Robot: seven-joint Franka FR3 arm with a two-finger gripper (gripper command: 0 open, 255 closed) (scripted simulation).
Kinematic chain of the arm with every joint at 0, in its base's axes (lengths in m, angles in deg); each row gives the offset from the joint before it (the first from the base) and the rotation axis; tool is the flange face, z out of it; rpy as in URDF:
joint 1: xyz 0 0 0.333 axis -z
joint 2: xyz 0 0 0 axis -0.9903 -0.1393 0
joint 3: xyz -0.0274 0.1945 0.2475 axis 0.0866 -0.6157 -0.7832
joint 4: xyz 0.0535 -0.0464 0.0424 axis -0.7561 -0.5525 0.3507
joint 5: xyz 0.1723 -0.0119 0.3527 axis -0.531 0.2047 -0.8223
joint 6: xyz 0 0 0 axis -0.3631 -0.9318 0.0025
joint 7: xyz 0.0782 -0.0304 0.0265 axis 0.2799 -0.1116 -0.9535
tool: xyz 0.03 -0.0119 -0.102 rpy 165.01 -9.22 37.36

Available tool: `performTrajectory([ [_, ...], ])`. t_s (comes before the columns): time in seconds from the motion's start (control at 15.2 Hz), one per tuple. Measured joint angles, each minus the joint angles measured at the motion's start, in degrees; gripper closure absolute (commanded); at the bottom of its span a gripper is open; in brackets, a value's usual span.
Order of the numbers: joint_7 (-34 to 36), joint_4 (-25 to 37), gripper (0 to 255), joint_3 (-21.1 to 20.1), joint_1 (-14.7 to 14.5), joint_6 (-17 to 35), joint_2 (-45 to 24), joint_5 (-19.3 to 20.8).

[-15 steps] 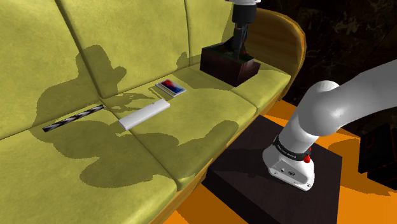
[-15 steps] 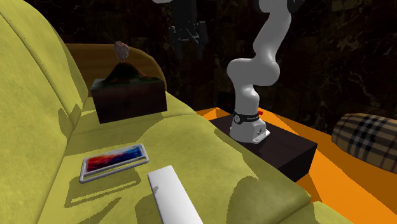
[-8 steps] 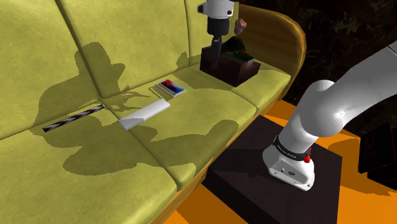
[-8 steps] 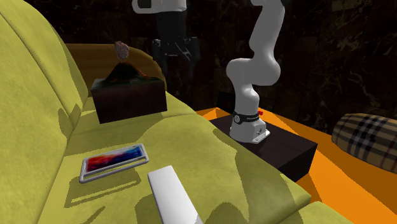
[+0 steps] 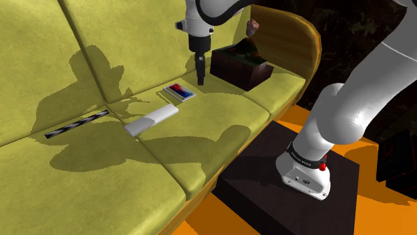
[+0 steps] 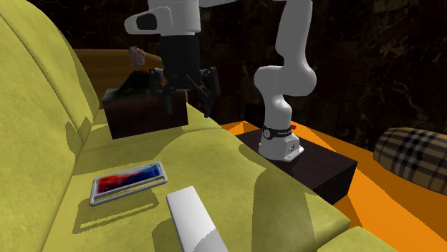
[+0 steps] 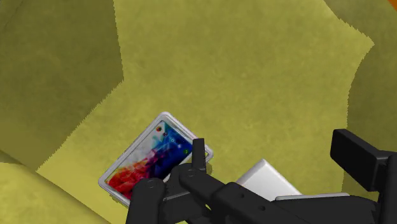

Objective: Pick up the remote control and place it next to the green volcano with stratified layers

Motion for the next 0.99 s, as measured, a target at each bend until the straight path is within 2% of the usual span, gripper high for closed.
performTrajectory([
  [0.46,-6.13,5.62,0,-3.09,-3.35,6.49,-10.6,1.17],
  [0.59,-7.48,9.07,0,-4.12,-4.38,7.16,-14.39,1.87],
  [0.99,-12.16,14.28,0,-6.77,-7.23,11.4,-22.77,4.26],
])
